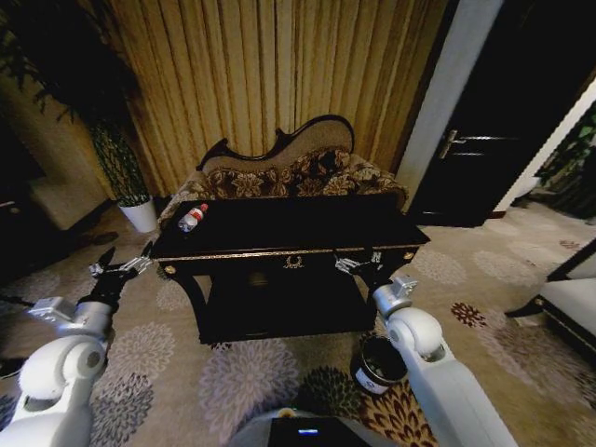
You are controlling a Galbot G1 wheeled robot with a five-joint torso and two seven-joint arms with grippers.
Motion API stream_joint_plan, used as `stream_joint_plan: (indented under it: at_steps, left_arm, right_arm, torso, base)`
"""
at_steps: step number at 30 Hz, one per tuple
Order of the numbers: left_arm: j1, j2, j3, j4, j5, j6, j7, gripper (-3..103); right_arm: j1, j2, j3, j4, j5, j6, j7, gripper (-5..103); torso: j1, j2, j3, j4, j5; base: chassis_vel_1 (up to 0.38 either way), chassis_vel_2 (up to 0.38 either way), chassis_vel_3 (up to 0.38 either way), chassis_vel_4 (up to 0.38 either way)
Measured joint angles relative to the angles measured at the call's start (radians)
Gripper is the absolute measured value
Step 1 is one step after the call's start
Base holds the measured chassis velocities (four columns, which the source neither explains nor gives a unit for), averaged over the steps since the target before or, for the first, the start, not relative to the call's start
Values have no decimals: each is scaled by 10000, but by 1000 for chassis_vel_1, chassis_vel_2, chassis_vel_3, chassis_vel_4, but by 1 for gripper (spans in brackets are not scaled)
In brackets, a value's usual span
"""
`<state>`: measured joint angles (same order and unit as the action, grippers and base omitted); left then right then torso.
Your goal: Move to the front of the table and place the trash on the table into the trash bin.
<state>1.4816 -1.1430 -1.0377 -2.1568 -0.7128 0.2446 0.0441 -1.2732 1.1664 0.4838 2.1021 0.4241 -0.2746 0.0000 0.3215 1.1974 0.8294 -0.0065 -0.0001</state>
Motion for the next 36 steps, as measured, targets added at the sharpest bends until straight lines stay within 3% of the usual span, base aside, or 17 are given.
stream_joint_plan:
  at_steps: [19, 23, 25, 27, 28, 33, 36]
  left_arm:
    - [46, 10, -29, -154, -1, 254, -58, 100]
    - [46, 91, -97, -288, 161, 779, -254, 100]
    - [20, 183, -154, -459, 221, 1504, -519, 100]
    - [9, 195, -155, -490, 220, 1649, -592, 100]
    - [-23, 219, -159, -552, 216, 1987, -752, 100]
    - [-69, 266, -158, -588, 215, 2458, -974, 100]
    - [-104, 284, -124, -565, 233, 2390, -979, 100]
  right_arm:
    - [9, 5, -39, -23, -78, 0, -1, 100]
    - [3, 12, -64, -29, -87, -14, 0, 100]
    - [14, 29, -59, -46, -119, -22, -1, 100]
    - [16, 31, -51, -49, -123, -22, 0, 100]
    - [21, 37, -24, -60, -130, -22, -1, 100]
    - [33, 38, 78, -120, -134, -17, 0, 100]
    - [49, 45, 111, -190, -159, 2, -1, 100]
  torso:
    - [-1, 0, -1, 1, -1]
    - [-1, 0, -1, 0, 0]
    - [-1, 0, -1, 0, 0]
    - [-1, 0, -1, -1, 1]
    - [-1, 1, -1, -1, 0]
    - [0, 0, 0, 0, -1]
    - [0, 0, -1, 0, 0]
  base:
    - [-79, 77, 76, -74]
    - [-107, 112, 112, -108]
    - [-127, 115, 131, -139]
    - [-145, 131, 139, -144]
    - [-154, 157, 163, -149]
    - [-148, 144, 149, -143]
    - [-152, 131, 160, -144]
